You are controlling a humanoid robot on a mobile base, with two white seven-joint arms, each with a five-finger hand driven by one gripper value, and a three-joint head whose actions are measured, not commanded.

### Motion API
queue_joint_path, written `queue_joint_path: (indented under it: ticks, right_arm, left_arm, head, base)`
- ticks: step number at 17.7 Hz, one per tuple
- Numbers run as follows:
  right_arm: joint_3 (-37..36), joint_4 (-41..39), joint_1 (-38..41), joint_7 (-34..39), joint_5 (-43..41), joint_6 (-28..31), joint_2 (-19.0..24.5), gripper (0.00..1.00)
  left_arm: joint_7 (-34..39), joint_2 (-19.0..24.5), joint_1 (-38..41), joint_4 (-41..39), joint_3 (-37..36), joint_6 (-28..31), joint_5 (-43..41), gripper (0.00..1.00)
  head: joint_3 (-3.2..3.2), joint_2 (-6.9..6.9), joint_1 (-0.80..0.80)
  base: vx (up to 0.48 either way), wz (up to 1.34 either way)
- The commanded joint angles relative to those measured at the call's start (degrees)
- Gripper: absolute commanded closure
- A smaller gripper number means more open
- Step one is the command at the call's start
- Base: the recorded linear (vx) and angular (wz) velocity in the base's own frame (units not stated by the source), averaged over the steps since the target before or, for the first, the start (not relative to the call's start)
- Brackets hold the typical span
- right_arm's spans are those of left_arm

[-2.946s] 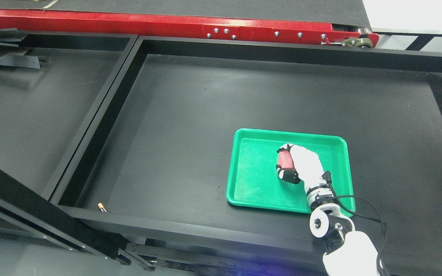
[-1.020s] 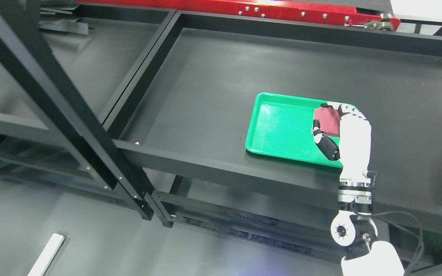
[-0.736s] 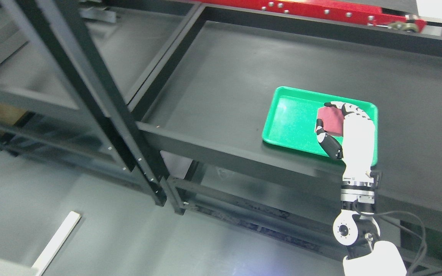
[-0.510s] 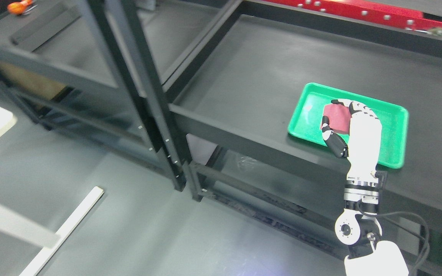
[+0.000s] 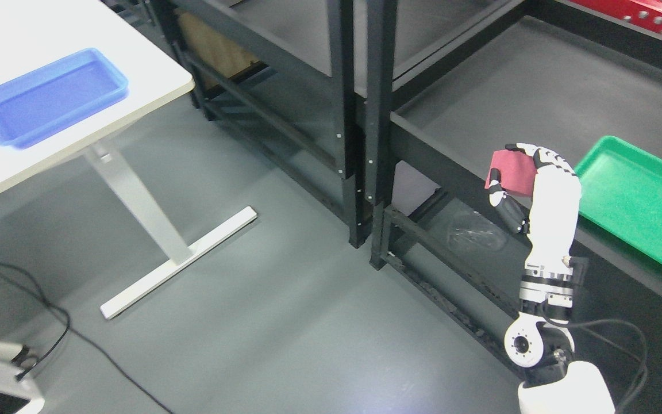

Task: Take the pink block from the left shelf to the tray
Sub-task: 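Hold the pink block in the right hand while turning toward the blue tray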

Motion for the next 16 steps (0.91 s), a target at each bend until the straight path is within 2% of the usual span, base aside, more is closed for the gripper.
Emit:
queue_joint_path:
  ticks: [1, 8, 16]
  right_arm:
    - [0.2, -0.3, 1.3, 0.0, -0.8, -0.2, -1.0, 0.96]
    - [0.3, -0.2, 1.3, 0.0, -0.8, -0.2, -1.0, 0.96]
    - [0.3, -0.2, 1.3, 0.0, -0.8, -0.2, -1.0, 0.96]
  left_arm:
    - [0.0, 1.0, 1.1, -1.0, 0.0, 0.0, 0.0, 0.0]
    - [0.0, 1.0, 1.1, -1.0, 0.0, 0.0, 0.0, 0.0]
    - [0.0, 1.0, 1.1, -1.0, 0.0, 0.0, 0.0, 0.0]
  head:
    - [0.0, 0.0, 0.0]
    - [0.0, 0.01, 0.0]
    - [0.0, 0.01, 0.0]
  base:
    - [-0.159, 0.78]
    - [-0.121, 0.77]
    - [-0.029, 0.49]
